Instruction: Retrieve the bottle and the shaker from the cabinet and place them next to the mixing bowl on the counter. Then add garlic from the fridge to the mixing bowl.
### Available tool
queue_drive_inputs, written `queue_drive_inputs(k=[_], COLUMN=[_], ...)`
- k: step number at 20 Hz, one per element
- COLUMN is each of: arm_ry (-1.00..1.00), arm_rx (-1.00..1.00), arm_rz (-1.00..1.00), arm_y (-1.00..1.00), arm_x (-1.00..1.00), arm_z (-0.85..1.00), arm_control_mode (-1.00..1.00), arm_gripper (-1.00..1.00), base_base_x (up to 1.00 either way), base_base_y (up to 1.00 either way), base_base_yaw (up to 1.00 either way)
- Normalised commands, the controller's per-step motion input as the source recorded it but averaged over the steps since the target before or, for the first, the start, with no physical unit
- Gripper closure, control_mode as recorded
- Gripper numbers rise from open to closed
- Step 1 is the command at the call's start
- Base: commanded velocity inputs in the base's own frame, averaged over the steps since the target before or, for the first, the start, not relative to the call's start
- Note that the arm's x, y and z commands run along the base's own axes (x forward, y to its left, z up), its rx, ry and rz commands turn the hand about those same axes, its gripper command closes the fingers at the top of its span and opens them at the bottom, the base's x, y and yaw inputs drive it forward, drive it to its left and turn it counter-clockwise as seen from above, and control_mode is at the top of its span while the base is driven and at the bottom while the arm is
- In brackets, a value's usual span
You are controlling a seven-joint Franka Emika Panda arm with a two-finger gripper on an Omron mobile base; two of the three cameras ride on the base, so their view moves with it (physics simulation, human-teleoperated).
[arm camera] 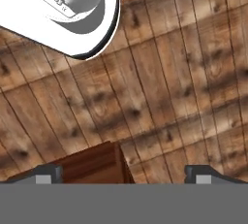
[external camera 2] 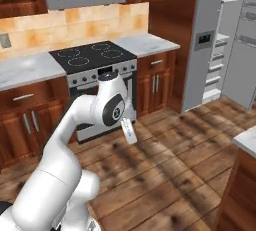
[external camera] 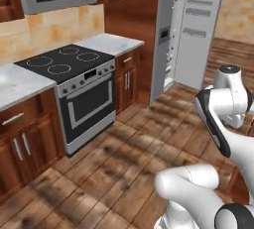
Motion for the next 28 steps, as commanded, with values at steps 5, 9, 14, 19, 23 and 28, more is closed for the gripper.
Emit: queue_drive_inputs(k=[5,9,14,19,23,28], arm_ry=[0.0,0.0,0.0,0.0,0.0,0.0], arm_rx=[0.0,0.0,0.0,0.0,0.0,0.0], arm_rz=[0.0,0.0,0.0,0.0,0.0,0.0], arm_y=[0.0,0.0,0.0,0.0,0.0,0.0], arm_x=[0.0,0.0,0.0,0.0,0.0,0.0], arm_z=[0.0,0.0,0.0,0.0,0.0,0.0], arm_control_mode=[1.0,1.0,1.0,1.0,1.0,1.0], arm_gripper=[-1.0,-1.0,-1.0,-1.0,-1.0,-1.0], base_base_x=[1.0,1.0,1.0,1.0,1.0,1.0], base_base_y=[0.55,0.52,0.19,0.0,-0.16,-0.66], base_base_yaw=[-0.39,-0.39,-0.3,-0.19,-0.14,0.13])
